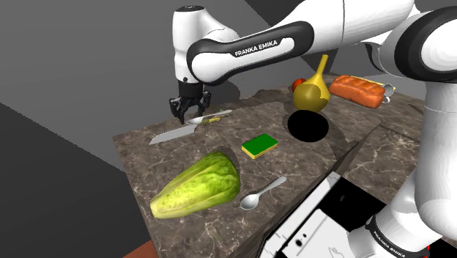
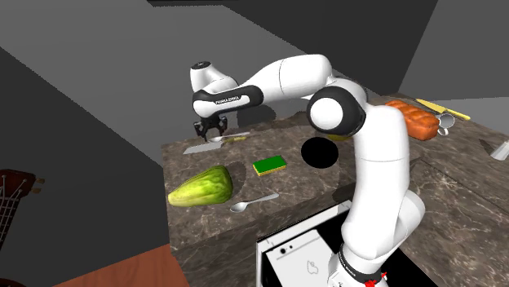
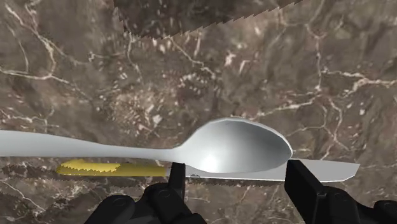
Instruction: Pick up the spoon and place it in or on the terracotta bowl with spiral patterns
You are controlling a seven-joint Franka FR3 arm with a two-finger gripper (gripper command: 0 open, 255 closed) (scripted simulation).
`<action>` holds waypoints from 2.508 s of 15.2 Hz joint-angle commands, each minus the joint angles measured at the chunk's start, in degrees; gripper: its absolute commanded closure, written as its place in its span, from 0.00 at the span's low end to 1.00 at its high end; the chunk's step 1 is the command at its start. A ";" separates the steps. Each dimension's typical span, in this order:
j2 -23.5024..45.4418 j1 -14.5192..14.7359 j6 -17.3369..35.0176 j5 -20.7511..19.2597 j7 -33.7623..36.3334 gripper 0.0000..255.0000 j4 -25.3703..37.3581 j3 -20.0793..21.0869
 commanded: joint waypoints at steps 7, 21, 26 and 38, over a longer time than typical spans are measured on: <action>-0.89 0.28 -5.61 0.87 -1.12 1.00 4.87 0.40; -21.15 -9.23 -0.49 10.54 -12.12 1.00 -17.41 -0.83; -30.60 -12.02 1.72 15.10 -19.51 1.00 -27.78 -3.92; -48.54 -15.87 2.25 19.31 -36.81 1.00 -45.37 -15.12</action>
